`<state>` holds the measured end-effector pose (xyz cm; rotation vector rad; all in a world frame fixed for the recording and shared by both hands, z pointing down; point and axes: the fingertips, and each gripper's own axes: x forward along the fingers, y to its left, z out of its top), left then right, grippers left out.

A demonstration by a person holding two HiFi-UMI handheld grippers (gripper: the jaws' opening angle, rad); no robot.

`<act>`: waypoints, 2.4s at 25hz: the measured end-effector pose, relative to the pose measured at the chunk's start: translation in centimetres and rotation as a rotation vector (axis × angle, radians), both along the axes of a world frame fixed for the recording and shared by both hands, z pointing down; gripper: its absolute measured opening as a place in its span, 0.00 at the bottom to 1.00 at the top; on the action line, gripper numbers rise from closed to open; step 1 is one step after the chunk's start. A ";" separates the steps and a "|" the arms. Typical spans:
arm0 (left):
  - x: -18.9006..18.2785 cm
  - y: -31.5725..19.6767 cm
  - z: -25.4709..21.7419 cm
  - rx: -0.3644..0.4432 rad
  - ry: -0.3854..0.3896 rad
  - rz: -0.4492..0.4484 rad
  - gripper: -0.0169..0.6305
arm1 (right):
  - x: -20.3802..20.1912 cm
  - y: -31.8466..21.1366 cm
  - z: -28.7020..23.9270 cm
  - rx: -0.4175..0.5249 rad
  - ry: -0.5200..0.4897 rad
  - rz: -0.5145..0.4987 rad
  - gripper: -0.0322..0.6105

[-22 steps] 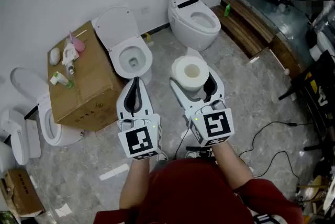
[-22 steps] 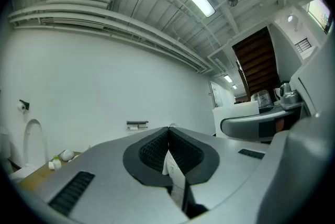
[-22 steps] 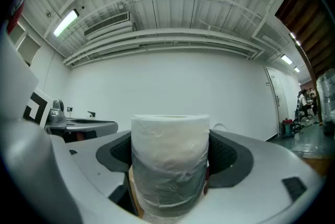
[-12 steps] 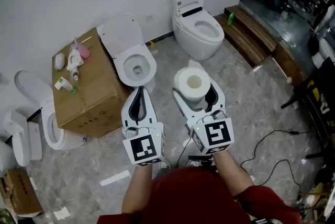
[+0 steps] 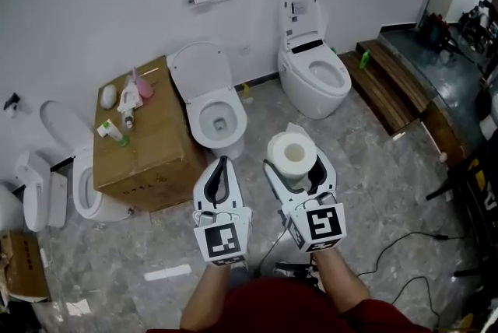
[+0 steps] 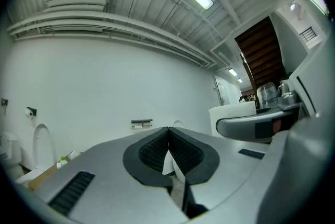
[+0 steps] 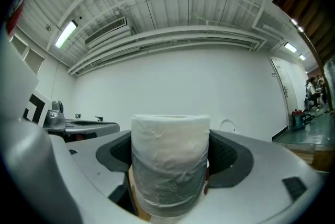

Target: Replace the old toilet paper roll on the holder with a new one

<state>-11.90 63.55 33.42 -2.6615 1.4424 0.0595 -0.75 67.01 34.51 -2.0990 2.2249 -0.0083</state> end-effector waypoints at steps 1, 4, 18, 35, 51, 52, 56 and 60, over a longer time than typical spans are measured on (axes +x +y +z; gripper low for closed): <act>0.4 0.2 0.0 0.001 0.000 -0.005 0.05 | 0.4 0.1 0.3 0.000 -0.006 -0.010 0.64; 1.1 0.3 0.1 -0.003 0.011 -0.027 0.05 | 1.4 0.0 0.7 -0.007 -0.004 -0.032 0.64; 0.7 -8.9 1.2 -0.019 0.032 -0.006 0.05 | 0.5 -8.7 2.0 -0.057 0.024 -0.023 0.64; -7.3 -26.3 -0.5 0.002 0.020 0.003 0.05 | -7.3 -25.9 -0.5 -0.022 0.044 -0.017 0.64; -5.0 -36.0 1.0 -0.021 0.040 -0.038 0.05 | -4.5 -36.0 0.8 -0.029 0.034 -0.046 0.64; -4.3 -36.9 1.0 -0.019 0.037 -0.040 0.05 | -3.9 -36.8 0.8 -0.029 0.032 -0.047 0.64; -1.5 -40.7 0.6 -0.017 0.040 -0.055 0.05 | -0.9 -40.6 0.9 -0.030 0.030 -0.056 0.64; 1.5 -43.8 -0.2 -0.001 0.053 -0.073 0.05 | 1.9 -43.9 0.5 -0.027 0.028 -0.078 0.64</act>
